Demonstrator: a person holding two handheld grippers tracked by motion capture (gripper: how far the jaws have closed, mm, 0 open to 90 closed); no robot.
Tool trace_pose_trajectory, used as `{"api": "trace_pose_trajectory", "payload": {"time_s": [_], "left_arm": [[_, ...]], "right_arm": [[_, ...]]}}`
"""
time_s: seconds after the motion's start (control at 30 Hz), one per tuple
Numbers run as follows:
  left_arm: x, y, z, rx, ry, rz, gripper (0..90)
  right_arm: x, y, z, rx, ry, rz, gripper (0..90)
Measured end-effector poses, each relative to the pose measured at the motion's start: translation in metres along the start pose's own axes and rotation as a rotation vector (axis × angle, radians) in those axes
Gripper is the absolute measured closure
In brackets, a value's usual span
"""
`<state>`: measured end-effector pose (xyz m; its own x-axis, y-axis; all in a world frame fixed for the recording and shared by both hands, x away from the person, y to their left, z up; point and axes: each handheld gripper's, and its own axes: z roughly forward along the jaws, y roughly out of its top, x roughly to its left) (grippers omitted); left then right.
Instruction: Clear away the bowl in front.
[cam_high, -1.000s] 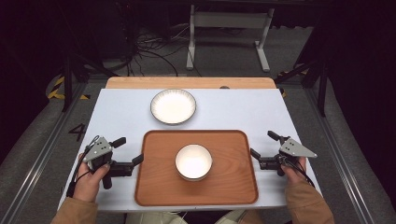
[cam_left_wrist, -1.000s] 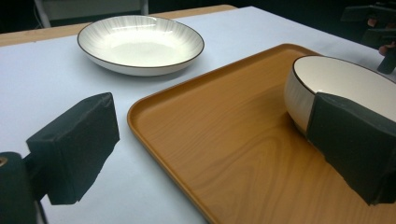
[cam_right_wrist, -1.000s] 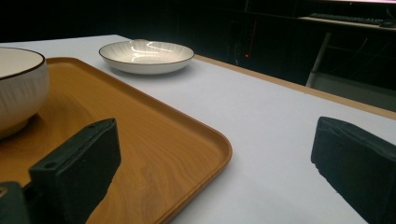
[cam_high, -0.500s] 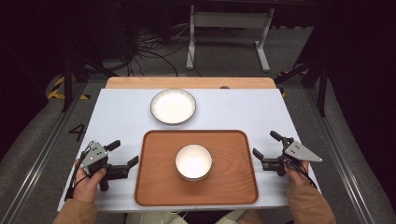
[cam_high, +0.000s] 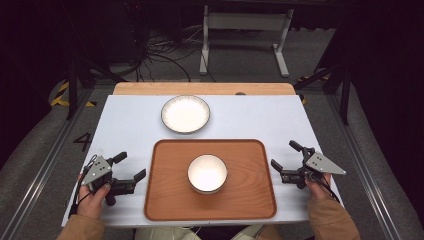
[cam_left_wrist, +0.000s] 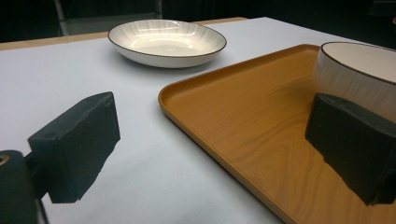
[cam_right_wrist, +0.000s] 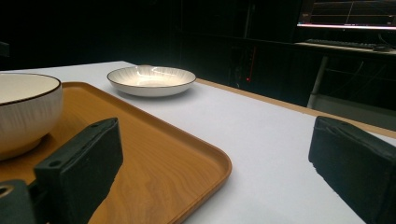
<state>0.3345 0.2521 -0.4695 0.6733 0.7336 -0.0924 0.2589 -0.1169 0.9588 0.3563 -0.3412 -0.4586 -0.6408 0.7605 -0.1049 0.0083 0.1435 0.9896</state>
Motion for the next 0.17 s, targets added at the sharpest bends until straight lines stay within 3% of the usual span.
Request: {"api": "trace_pose_trajectory", "payload": {"time_s": [0.17], "left_arm": [[-0.0013, 0.0002, 0.0014, 0.006, -0.005, 0.010, 4.2]], "right_arm": [[0.0002, 0.0001, 0.0002, 0.001, 0.005, -0.007, 3.3]]}}
